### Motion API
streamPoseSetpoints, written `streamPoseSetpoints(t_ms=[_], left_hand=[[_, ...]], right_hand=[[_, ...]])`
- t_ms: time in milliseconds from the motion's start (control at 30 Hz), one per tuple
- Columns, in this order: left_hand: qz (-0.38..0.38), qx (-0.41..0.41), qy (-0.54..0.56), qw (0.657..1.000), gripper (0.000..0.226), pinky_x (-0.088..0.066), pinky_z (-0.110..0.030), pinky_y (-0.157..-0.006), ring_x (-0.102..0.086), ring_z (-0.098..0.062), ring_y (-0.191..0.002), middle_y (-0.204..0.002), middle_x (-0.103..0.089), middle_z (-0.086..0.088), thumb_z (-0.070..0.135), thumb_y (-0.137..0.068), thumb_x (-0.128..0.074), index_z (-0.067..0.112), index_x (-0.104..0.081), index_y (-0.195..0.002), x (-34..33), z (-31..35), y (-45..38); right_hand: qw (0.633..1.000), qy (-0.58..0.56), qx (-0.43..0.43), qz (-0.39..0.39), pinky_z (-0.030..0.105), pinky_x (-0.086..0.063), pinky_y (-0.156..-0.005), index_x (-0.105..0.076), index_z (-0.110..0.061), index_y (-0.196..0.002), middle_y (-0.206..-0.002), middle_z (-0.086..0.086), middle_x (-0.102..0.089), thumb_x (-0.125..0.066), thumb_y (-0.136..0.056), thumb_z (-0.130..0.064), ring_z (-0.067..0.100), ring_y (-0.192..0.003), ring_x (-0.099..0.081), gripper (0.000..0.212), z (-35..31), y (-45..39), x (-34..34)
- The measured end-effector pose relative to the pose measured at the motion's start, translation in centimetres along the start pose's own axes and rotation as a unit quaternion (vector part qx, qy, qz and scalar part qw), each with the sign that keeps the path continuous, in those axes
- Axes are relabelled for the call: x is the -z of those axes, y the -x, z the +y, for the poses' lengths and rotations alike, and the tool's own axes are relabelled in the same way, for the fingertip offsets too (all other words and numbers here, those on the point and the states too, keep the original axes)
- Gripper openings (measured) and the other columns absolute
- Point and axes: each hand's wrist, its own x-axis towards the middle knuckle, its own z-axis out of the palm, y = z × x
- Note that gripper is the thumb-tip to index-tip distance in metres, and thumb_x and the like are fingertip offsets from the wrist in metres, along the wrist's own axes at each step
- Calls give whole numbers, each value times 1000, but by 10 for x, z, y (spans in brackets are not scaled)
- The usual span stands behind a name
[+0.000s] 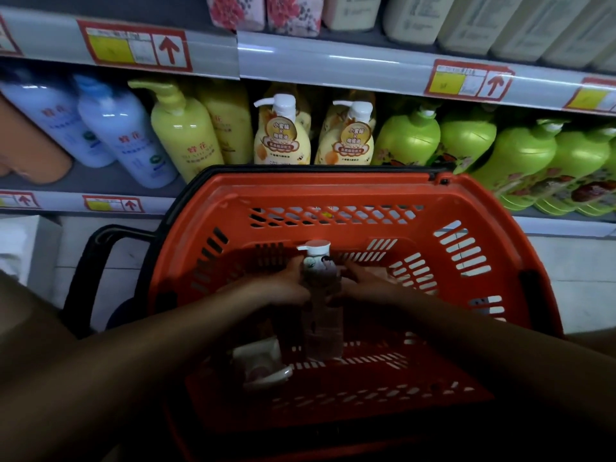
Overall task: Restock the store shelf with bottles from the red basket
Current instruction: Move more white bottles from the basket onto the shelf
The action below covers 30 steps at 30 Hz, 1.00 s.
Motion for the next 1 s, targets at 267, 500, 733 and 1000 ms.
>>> streamPoseSetpoints(t_ms=[267,500,733,1000], left_hand=[[21,9,75,997,105,-43,-29,-108,-49,-27,-134,-147,-46,-13,-8,-76,-76,4,-8,-156,2,-4,2],[8,-10,47,999,77,-47,-15,-80,-56,-18,-116,-124,-58,-9,-18,-84,-62,10,-33,-150,1,-6,8],[21,-54,-27,998,66,-46,-39,-106,-55,-28,-127,-138,-55,-16,0,-84,-73,8,-45,-143,-2,5,19],[52,-101,24,993,59,-47,-27,-99,-59,-12,-115,-125,-62,-4,-4,-87,-68,13,-43,-137,-6,13,45]], right_hand=[[999,37,-21,-18,38,-42,-113,-14,-20,-160,-157,7,-38,-79,-84,-8,26,-139,-43,101,4,-6,4],[999,43,8,-22,42,-49,-105,-22,-17,-155,-156,11,-36,-79,-80,-3,28,-135,-47,95,21,-10,4],[984,108,136,40,30,-44,-109,-40,-16,-147,-144,1,-48,-79,-82,-9,21,-136,-48,76,40,-9,0],[974,104,198,39,8,-41,-94,-56,-16,-136,-127,-6,-63,-81,-79,-17,-7,-113,-58,63,7,31,-1]])
